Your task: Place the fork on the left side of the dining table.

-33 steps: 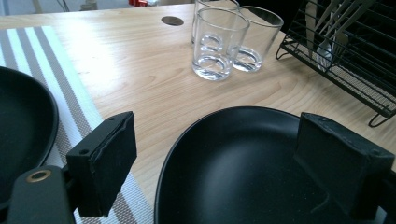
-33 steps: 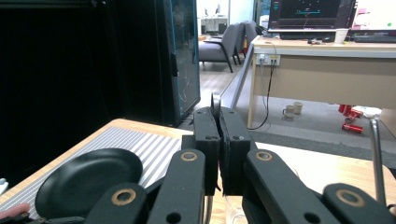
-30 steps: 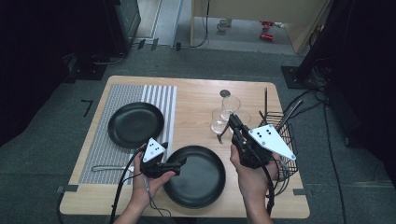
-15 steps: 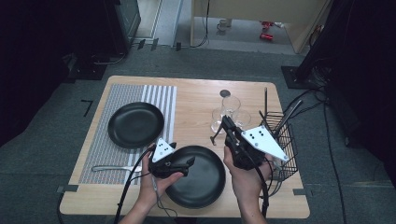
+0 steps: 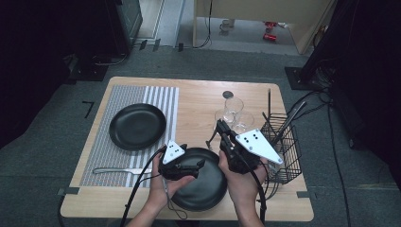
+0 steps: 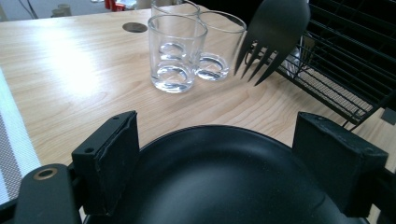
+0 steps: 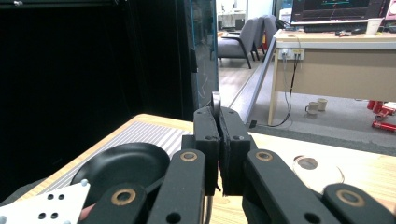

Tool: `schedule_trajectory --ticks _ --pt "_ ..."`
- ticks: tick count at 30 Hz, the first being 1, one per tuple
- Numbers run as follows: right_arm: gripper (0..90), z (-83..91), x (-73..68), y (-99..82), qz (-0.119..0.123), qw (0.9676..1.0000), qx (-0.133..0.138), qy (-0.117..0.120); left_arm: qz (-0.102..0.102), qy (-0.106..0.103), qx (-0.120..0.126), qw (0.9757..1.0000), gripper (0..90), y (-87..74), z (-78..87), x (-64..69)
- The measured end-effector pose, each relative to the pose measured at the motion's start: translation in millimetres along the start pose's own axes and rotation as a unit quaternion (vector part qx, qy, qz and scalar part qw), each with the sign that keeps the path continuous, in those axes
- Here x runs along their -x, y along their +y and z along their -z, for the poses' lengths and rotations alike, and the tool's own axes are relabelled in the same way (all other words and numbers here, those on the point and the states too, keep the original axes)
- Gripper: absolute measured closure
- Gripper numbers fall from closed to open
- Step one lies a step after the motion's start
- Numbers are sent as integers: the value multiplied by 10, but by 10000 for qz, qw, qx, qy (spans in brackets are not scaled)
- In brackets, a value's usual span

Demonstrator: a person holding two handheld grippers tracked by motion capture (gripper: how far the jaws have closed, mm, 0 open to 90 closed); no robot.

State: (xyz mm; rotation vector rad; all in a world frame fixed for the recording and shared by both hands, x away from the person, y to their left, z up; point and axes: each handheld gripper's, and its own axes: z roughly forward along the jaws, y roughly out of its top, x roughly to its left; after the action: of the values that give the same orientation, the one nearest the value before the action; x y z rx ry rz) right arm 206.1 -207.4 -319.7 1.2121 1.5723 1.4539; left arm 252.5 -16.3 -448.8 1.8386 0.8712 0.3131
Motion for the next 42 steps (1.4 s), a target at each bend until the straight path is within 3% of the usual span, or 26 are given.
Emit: schedule_trajectory --ticks 9,14,29,36,42 --pt "883 -20 -76 -30 23 10000 -27 67 -99 32 79 9999 232 26 -55 61" --pt "883 -23 -103 -40 13 10000 -28 90 -41 40 149 9999 275 35 -93 77" --pt "882 -47 -154 -106 -71 9999 -40 136 61 172 225 9996 529 43 -141 76" --pt "882 -41 -162 -136 -114 9998 -29 163 -112 226 302 9992 680 45 -128 100" --pt "873 -37 -170 -165 -71 9999 3 157 -176 237 263 9992 711 39 -131 104"
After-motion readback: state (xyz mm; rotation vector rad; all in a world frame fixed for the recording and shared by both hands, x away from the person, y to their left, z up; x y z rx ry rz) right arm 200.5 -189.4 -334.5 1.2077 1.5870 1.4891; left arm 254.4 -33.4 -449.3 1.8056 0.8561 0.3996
